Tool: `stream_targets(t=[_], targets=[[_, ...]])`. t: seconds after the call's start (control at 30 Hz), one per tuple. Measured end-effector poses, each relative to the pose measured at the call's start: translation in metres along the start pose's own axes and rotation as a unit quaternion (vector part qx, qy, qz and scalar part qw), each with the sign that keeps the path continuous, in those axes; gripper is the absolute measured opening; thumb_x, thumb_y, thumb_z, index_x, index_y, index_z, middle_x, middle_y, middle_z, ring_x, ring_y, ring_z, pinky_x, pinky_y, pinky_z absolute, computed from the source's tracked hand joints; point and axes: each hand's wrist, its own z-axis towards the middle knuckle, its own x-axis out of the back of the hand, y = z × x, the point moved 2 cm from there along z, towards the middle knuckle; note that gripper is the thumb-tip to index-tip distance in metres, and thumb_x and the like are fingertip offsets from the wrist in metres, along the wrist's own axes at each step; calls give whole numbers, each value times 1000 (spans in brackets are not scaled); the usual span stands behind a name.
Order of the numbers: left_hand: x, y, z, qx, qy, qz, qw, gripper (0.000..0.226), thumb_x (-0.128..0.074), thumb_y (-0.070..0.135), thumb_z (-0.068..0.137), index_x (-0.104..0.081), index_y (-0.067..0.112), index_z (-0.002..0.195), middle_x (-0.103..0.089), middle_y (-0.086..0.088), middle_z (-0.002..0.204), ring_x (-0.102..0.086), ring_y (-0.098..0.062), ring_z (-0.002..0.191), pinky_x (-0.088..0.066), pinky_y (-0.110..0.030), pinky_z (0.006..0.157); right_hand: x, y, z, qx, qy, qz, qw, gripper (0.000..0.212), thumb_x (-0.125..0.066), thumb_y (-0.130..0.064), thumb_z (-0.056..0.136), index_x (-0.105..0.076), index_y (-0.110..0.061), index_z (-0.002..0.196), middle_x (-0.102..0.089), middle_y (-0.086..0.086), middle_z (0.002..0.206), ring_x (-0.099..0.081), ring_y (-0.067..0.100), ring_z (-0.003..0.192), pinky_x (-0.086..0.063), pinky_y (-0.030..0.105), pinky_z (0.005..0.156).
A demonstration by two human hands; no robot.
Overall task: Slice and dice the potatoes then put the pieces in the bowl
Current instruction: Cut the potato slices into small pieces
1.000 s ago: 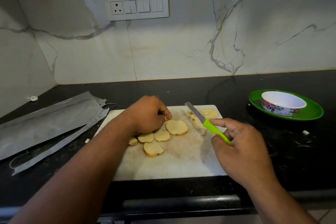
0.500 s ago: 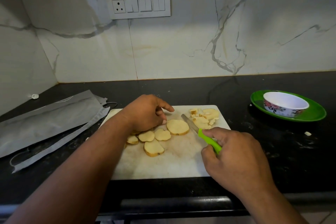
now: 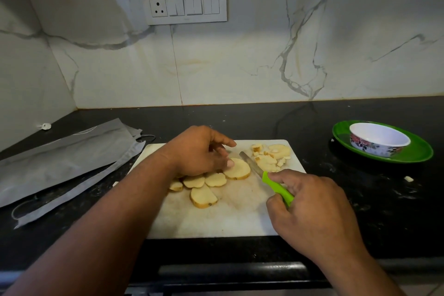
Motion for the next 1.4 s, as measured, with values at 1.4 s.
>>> stream_targets(t=[1.4], targets=[[-11,18,1,54,-5,115,992,43,-85,57,76,-81,28,108,-78,15,105,-68,-4,92,-60,-37,90,33,-52,-17,40,-77,-174,981,54,-44,-47,91,-36,-46,144,-63,-14,113,-61,9,101,-50,24,84]])
